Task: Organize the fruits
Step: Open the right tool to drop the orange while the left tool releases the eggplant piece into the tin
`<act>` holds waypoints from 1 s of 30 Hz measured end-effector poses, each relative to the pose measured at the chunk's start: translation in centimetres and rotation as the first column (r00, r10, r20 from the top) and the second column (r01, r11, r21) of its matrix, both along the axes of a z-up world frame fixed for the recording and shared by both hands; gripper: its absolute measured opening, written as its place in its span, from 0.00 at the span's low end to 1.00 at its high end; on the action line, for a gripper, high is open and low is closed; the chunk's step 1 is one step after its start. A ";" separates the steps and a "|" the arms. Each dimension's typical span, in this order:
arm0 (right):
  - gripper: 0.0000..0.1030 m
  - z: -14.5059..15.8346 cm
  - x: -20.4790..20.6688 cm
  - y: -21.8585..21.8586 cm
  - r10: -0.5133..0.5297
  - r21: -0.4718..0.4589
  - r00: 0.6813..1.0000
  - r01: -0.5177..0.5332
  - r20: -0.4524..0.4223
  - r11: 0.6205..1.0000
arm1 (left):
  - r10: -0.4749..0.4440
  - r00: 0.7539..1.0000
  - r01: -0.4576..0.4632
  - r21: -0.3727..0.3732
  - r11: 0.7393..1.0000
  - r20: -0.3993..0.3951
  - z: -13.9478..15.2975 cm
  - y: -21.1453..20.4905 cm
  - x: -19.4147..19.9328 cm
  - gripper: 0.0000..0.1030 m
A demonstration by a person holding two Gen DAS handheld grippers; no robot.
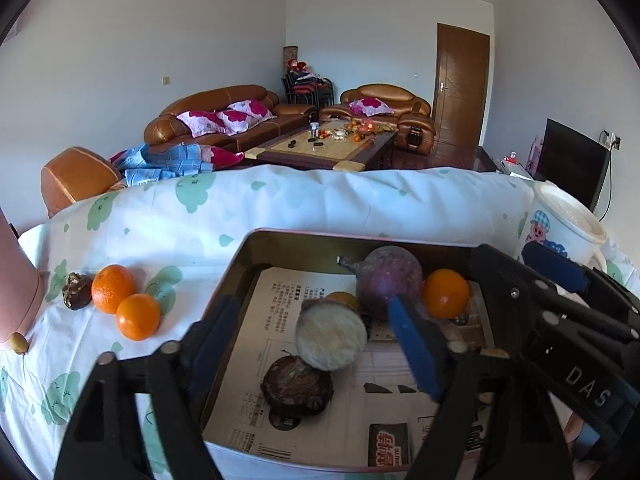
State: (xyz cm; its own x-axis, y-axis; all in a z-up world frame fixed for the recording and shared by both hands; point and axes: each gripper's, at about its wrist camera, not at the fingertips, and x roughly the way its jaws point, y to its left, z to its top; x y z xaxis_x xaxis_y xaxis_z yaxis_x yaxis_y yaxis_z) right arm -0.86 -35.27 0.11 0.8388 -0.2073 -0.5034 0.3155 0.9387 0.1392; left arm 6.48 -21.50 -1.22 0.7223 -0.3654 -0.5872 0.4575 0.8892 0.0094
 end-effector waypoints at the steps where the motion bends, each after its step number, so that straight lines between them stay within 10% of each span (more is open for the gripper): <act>1: 0.77 0.2 -0.3 -0.2 -0.015 0.009 1.000 0.015 0.016 1.000 | -0.008 1.000 0.008 0.005 1.000 0.028 0.2 -0.2 -0.5 0.99; 13: 0.77 1.7 -2.3 -0.7 -0.136 -0.010 0.980 0.138 0.143 0.990 | 0.032 0.994 -0.030 -0.021 0.999 0.108 1.2 0.9 -1.7 1.00; 21: 0.92 3.0 -4.6 2.6 -0.173 -0.195 0.933 0.243 0.316 0.950 | 0.066 0.984 -0.068 0.004 0.998 0.165 1.4 2.1 -2.7 1.00; 30: 0.92 2.9 -4.6 4.0 -0.171 -0.232 0.935 0.249 0.310 0.941 | 0.127 0.980 -0.126 -0.014 0.992 0.154 1.4 5.9 -3.4 1.00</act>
State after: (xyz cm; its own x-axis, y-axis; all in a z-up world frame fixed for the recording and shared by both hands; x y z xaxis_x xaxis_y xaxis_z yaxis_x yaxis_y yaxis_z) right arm -5.41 -31.22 2.98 0.8597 -0.4862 -0.1565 0.4935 0.8697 0.0087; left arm 3.03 -15.60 0.20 0.8446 -0.2674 -0.4639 0.3345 0.9400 0.0673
